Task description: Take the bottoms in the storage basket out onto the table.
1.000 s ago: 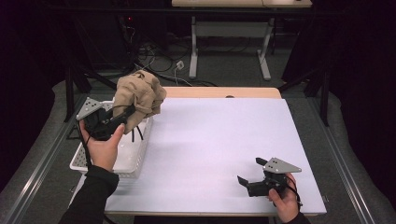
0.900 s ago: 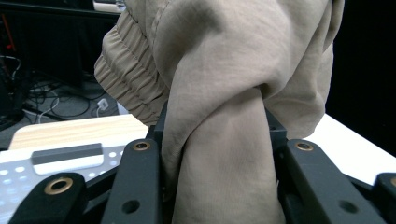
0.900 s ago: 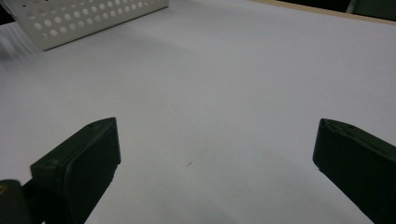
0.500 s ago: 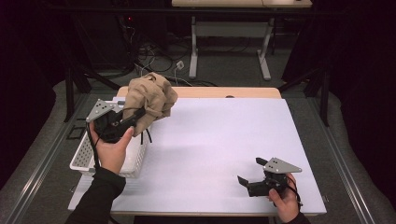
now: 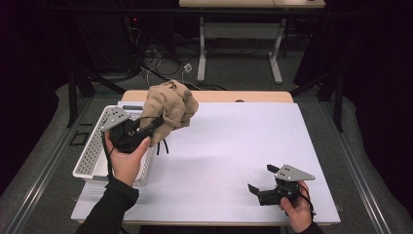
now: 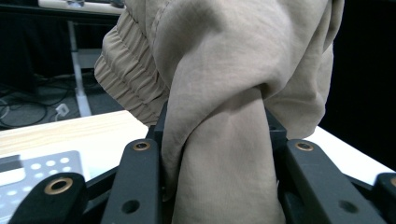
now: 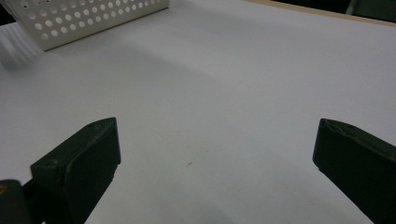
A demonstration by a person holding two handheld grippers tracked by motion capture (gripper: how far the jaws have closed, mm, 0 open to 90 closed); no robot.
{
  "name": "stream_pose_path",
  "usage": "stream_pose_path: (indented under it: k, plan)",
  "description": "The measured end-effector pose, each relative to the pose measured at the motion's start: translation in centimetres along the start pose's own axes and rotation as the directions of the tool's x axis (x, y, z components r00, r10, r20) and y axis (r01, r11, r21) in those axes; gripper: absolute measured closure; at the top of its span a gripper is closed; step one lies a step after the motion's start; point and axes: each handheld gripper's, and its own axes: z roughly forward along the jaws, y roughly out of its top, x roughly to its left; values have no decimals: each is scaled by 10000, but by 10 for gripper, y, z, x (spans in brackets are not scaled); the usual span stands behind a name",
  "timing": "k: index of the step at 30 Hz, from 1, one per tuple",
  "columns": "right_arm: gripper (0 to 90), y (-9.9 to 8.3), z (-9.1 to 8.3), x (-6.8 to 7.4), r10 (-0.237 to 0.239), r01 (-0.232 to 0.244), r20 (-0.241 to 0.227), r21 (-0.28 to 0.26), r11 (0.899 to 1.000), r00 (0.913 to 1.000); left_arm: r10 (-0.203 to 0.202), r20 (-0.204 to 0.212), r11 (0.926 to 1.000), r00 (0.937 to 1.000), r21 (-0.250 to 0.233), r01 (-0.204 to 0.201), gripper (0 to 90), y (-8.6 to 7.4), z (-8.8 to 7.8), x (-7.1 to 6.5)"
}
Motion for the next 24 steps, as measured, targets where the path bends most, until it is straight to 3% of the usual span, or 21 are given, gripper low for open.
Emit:
stream_pose_path:
  k: [24]
  plan:
    - [6,0,-1,0,-55,55,4,-44,10000,10000,207,1073,9995,9940,225,-233,626,-9,28,-36]
